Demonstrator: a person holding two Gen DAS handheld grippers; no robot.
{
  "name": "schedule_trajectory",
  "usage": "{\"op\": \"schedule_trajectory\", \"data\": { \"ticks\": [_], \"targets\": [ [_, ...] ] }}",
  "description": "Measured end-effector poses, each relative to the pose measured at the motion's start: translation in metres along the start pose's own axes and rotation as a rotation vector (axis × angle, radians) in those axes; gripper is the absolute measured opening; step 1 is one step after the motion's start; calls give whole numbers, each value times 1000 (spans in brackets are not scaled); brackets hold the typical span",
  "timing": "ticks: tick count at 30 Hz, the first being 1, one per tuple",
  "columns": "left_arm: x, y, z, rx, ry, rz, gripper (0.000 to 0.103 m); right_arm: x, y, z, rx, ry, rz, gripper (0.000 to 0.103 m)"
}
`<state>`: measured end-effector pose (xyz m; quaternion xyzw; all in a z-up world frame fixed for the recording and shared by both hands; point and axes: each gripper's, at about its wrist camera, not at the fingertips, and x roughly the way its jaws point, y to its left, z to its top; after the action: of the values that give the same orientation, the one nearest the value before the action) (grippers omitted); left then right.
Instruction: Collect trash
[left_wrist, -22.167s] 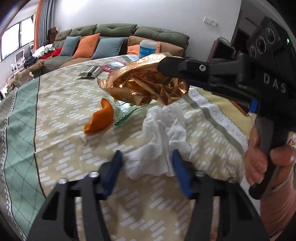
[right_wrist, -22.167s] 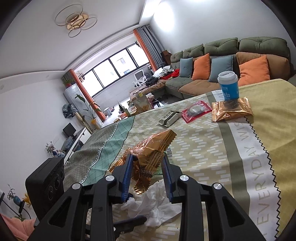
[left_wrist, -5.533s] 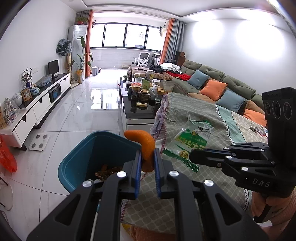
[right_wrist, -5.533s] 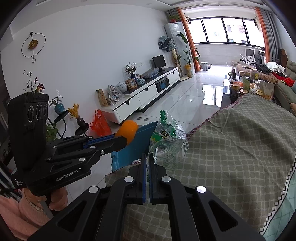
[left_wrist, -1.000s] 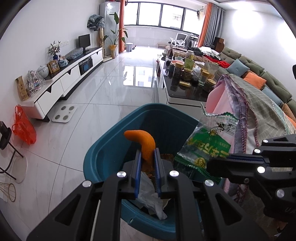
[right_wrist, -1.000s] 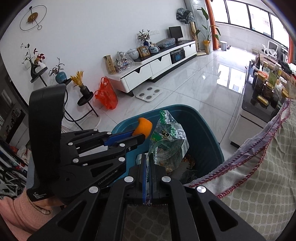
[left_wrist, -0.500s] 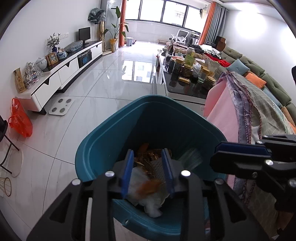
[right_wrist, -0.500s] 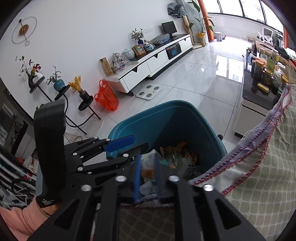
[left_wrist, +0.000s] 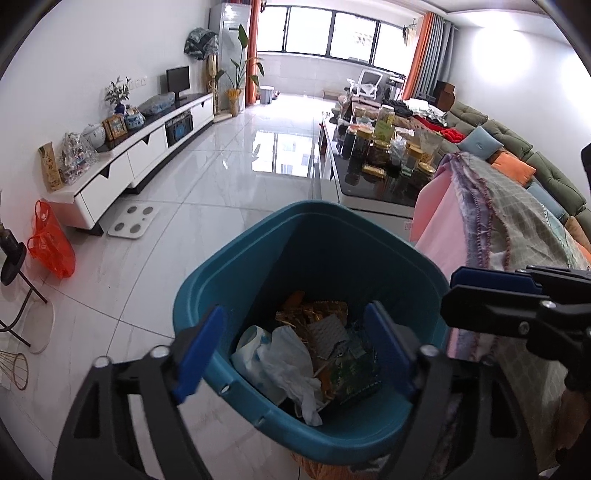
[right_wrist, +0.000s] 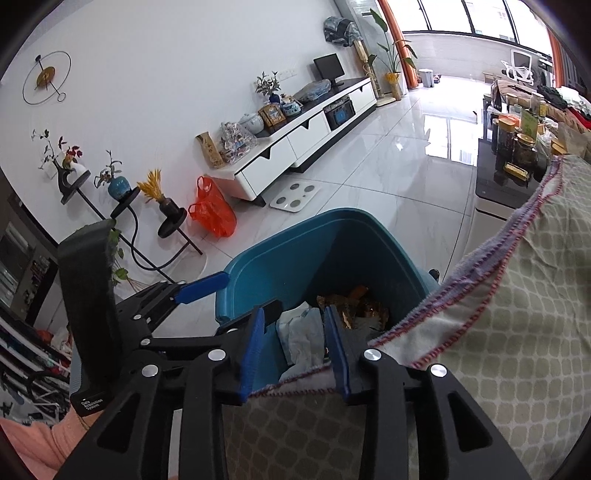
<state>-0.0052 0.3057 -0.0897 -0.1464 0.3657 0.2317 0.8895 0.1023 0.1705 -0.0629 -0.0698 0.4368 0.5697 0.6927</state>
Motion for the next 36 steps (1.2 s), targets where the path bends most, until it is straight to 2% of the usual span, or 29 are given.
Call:
{"op": "schedule_trajectory", "data": {
  "ticks": [2, 4, 9, 18, 25, 36],
  "targets": [
    [-8, -1, 0, 12, -19, 12, 95, -7, -2, -3, 9, -16, 1, 43],
    [-16, -3, -2, 19, -38, 21, 99, -13, -3, -6, 14, -31, 2, 47],
    [-36, -9, -4, 20, -65, 15, 99, -38, -2, -15, 2, -94, -25, 72],
    [-71, -35, -11, 20, -140, -20, 99, -92, -1, -46, -14, -229, -102, 94],
    [-92, -74, -17, 60, -197, -72, 99, -140, -13, -79, 15, -336, -201, 99],
    [-106, -149, -26, 148, -256, -204, 99, -212, -37, -133, 97, -479, -436, 99]
  ]
}}
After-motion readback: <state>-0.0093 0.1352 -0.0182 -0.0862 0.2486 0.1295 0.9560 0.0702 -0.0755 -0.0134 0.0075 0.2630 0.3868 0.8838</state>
